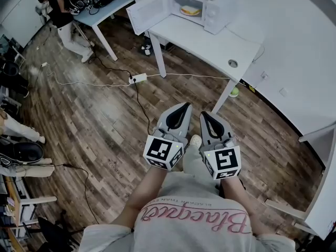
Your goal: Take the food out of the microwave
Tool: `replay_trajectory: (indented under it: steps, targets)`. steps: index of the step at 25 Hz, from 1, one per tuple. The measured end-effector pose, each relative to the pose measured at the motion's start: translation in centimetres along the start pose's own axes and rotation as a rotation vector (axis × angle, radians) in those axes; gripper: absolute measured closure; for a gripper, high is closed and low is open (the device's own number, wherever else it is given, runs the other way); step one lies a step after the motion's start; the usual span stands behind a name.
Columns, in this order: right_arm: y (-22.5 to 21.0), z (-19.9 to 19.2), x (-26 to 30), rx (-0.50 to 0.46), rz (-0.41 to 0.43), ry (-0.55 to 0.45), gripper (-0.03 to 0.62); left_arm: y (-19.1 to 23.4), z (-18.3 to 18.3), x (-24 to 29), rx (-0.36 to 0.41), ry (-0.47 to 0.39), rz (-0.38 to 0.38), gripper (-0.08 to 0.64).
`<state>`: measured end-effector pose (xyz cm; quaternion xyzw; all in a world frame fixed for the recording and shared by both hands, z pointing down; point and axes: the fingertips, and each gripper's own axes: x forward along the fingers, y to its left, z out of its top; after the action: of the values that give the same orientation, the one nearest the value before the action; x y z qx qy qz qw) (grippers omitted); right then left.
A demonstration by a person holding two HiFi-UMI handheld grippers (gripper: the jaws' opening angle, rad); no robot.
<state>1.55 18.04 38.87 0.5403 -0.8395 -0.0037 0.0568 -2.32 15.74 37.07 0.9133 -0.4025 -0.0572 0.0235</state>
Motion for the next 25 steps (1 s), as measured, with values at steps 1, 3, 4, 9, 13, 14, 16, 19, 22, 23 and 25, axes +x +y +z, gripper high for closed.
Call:
replay_trajectory:
  steps: [1,3,4,9,13,14,16,19,22,23,25]
  targets:
    - [-0.3,0.0,0.7,-0.001,0.005,0.000,0.581,0.5,0.0,0.5,0.000,-0.001,0.006,0.555]
    - [-0.9,0.0,2.2,-0.003,0.015,-0.003,0.581,1.6,-0.1,1.5,0.002,-0.001,0.018,0.555]
    - [-1.2,0.1,2.9,-0.004,0.020,-0.005,0.581,2.1,-0.1,2.1,0.003,-0.001,0.023,0.555]
    - [-2.6,0.8,6.5,-0.016,0.051,-0.008,0.581,5.0,0.0,4.7,-0.008,-0.001,0.050,0.555]
    - [-4.6,1.2,9.4,-0.019,0.067,-0.004,0.581,7.3,0.6,7.5,-0.012,-0.010,0.073,0.556]
    - [-5.0,1.3,10.0,-0.021,0.070,-0.002,0.581,7.9,0.6,8.2,-0.013,-0.010,0.077,0.555]
    - [-5.9,1.4,11.3,-0.023,0.076,0.004,0.581,8.7,0.6,9.6,-0.017,-0.005,0.081,0.555]
    - [-7.3,1.6,13.1,-0.020,0.085,0.008,0.581,9.6,0.4,11.6,-0.022,0.008,0.075,0.555]
    - [-9.0,1.8,15.1,-0.013,0.093,0.002,0.581,10.5,0.3,14.1,-0.014,0.019,0.069,0.555]
    - [-9.6,1.9,15.8,-0.009,0.096,-0.001,0.581,10.7,0.3,14.9,-0.011,0.022,0.066,0.555]
    - [-10.7,2.0,17.0,-0.004,0.103,-0.006,0.581,11.3,0.3,16.5,-0.006,0.026,0.063,0.555]
